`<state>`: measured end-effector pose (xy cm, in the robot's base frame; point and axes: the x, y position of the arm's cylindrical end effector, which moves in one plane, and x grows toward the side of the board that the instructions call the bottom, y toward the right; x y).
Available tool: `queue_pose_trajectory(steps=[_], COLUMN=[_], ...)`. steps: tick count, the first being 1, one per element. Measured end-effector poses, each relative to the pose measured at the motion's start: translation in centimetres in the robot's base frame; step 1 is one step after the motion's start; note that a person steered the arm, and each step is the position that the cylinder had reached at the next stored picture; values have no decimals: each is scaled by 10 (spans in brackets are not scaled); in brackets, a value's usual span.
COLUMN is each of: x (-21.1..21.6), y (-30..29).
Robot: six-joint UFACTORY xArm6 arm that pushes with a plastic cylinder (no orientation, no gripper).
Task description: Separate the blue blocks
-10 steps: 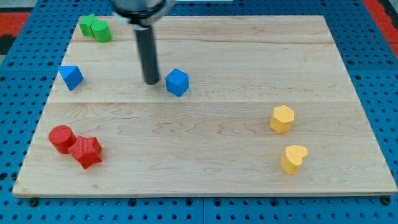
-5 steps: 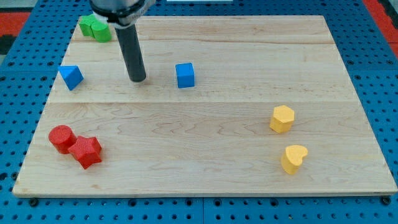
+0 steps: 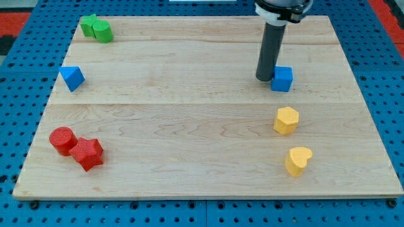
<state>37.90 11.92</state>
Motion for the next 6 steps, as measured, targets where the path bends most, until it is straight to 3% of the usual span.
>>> queue_pose_trajectory(steps=[1,3,4,5,6], x=[-43,4,11,4,-43], y=[5,58,29,49,-17])
